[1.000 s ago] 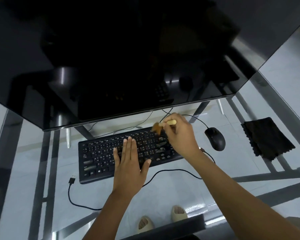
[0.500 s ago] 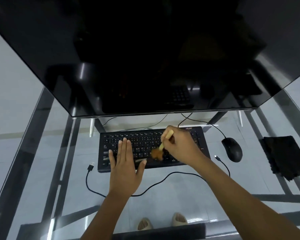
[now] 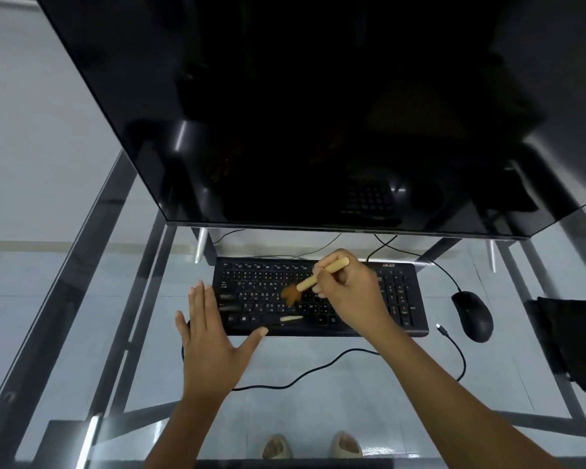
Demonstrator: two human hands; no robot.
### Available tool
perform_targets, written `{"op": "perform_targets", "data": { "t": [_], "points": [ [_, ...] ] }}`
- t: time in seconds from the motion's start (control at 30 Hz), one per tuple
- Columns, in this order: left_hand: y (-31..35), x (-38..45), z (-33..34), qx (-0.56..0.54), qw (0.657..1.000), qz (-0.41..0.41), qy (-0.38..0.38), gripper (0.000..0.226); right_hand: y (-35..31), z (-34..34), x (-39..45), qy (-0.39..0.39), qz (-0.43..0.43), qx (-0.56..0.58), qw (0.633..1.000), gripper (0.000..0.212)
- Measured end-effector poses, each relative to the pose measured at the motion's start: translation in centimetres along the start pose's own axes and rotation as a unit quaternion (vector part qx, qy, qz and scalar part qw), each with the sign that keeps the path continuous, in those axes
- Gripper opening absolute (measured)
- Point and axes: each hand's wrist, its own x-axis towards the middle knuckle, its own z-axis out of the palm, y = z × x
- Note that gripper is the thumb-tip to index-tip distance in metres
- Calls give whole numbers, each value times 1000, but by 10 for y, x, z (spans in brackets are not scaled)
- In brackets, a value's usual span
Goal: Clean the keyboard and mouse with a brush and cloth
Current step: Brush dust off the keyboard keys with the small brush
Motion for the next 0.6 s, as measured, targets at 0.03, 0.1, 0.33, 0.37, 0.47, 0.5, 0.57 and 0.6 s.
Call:
{"op": "perform_targets", "data": {
  "t": [0.03, 0.1, 0.33, 0.37, 0.47, 0.5, 0.57, 0.6],
  "points": [
    [-5, -1, 0, -8, 1000, -7, -6, 114, -2, 4, 1, 0, -3, -3, 1000, 9],
    [-11, -3, 0, -26, 999, -10, -16, 116, -6, 8, 3, 23, -12, -7, 1000, 9],
    [-11, -4, -2, -64, 997, -28, -19, 109, -11, 26, 7, 29, 25, 1, 999, 20],
    [-10, -4, -3, -71, 997, -35, -20, 109, -9, 25, 9, 50, 51, 27, 997, 20],
    [-8, -4, -5, -70, 997, -34, -16, 109, -7, 29, 8, 21, 75, 33, 996, 9],
    [-9, -4, -5, -63, 997, -33, -16, 110, -8, 33, 8, -4, 81, 59, 995, 9],
    [-10, -4, -4, -50, 998, -34, -21, 110, -15, 37, 11, 8, 86, 57, 995, 16],
    [-11, -4, -4, -47, 998, -32, -22, 110, -18, 37, 15, 48, 87, 56, 994, 19]
  ]
}}
